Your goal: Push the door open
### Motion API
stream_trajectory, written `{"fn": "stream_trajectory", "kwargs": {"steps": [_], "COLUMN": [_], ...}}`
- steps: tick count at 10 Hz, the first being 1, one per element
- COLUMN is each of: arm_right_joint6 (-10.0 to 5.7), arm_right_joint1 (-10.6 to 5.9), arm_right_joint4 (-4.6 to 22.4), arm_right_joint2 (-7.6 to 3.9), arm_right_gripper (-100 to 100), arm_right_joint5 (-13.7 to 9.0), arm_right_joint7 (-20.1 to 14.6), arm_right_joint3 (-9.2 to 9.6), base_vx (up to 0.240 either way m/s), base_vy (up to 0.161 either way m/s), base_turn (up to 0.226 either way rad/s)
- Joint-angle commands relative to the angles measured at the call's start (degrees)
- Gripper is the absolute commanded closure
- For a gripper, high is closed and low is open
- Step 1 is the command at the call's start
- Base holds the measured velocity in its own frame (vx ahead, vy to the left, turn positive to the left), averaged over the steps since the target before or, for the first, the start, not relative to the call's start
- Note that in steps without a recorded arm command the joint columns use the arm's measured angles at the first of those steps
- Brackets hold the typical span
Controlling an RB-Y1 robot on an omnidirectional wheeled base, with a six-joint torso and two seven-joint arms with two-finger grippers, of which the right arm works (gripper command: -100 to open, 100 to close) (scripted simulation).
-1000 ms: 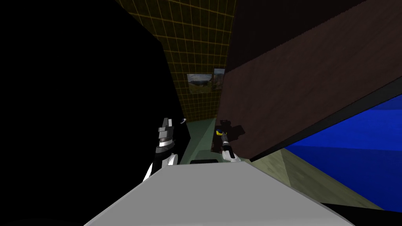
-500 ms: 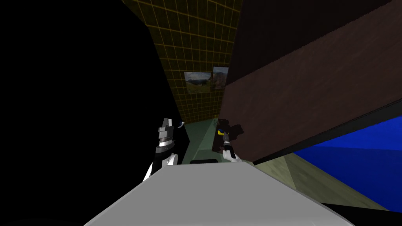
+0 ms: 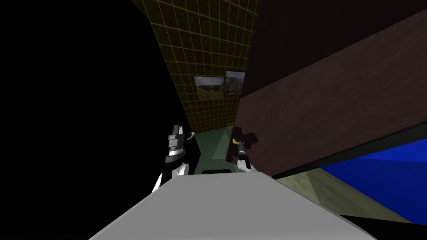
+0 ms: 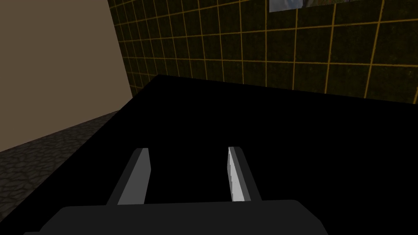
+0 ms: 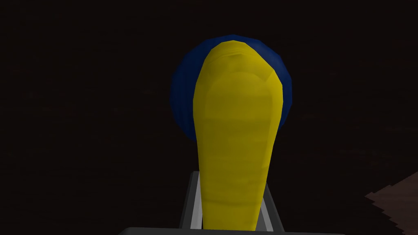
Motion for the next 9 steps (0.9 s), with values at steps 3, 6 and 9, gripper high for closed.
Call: {"fn": "stream_trajectory", "kwargs": {"steps": [3,6,9], "arm_right_joint6": [0.24,0.08,0.03], "arm_right_joint1": [0.45,0.5,0.51], "arm_right_joint4": [-1.5,-1.5,-0.8], "arm_right_joint2": [-0.88,-1.32,-1.41], "arm_right_gripper": [100,100,100], "arm_right_joint5": [-1.1,-2.3,-2.7], "arm_right_joint7": [1.0,1.9,2.2], "arm_right_joint3": [-1.82,-3.74,-4.33], "base_vx": [0.191,0.232,0.131], "base_vy": [-0.019,0.007,-0.018], "base_turn": [-0.024,-0.057,-0.025]}}
